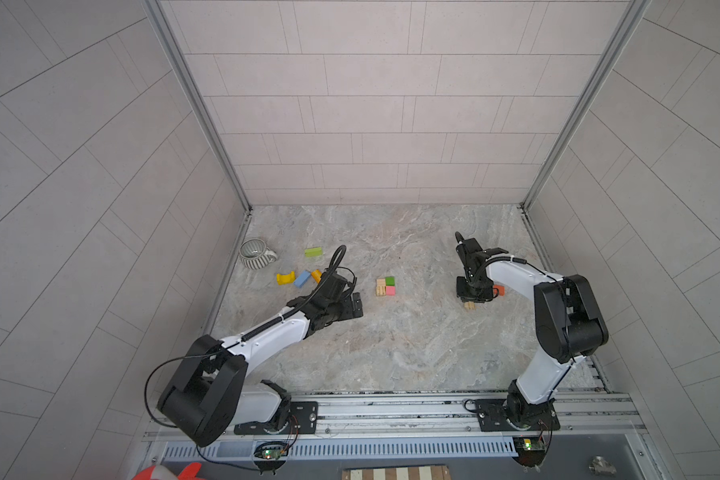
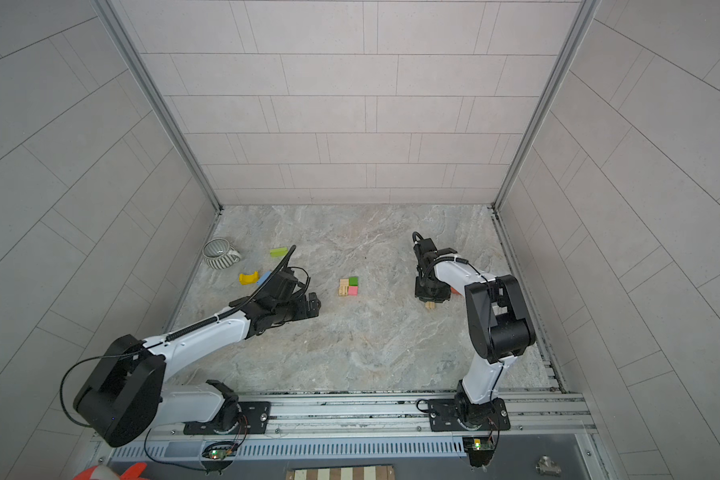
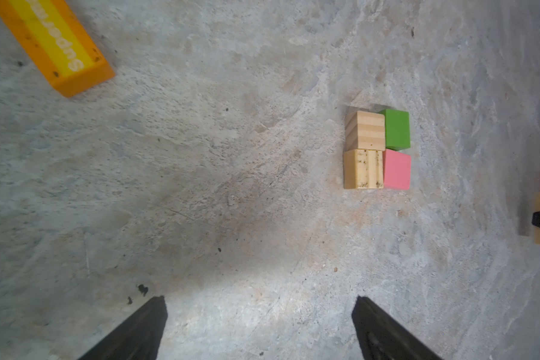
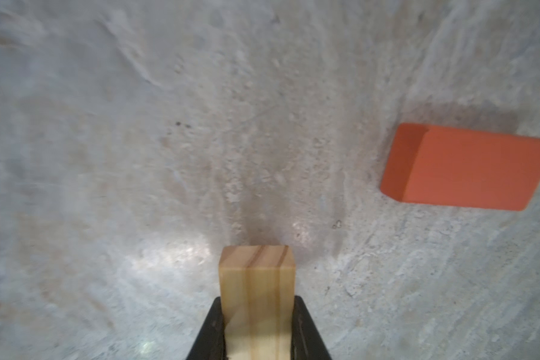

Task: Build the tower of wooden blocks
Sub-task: 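Lift the wood block and carry it over the cube cluster with the right gripper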

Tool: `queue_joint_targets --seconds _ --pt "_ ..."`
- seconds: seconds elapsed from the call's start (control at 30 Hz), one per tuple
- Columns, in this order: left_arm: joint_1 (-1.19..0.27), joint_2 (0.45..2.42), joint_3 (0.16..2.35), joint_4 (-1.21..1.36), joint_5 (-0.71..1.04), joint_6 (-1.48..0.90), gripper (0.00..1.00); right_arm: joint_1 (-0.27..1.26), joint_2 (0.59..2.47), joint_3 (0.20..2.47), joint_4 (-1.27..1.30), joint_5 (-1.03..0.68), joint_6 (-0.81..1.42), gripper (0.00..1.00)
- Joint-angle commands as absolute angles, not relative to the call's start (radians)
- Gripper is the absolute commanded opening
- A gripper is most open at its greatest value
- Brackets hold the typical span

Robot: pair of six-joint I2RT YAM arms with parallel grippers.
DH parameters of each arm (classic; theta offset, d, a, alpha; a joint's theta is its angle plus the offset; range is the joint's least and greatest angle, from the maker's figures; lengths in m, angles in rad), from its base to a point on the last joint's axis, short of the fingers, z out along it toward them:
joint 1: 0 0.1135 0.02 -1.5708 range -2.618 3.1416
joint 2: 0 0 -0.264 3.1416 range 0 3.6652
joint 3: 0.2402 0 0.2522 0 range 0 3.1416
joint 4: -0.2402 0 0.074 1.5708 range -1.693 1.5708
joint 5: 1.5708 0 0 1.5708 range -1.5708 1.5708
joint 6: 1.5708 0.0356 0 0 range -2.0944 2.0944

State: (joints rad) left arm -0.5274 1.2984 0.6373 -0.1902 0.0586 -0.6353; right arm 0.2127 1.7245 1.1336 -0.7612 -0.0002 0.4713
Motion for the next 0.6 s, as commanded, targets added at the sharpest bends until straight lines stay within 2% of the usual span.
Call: queue_joint_targets --seconds 0.0,0.17,0.57 --pt "-0.520 1.212 0.633 -0.231 -0.027 -0.657 1.00 0.260 1.676 1.197 -0.824 0.023 0.482 0.13" --pt "-0.511 1.139 0.597 -0.257 -0.171 -0.718 1.00 0.349 1.692 1.280 -0.841 0.021 0.518 0.12" --pt "-0.510 1.165 0.682 -0.514 -0.377 -0.735 1.00 0.551 1.868 1.513 -0.833 0.011 0.620 0.12"
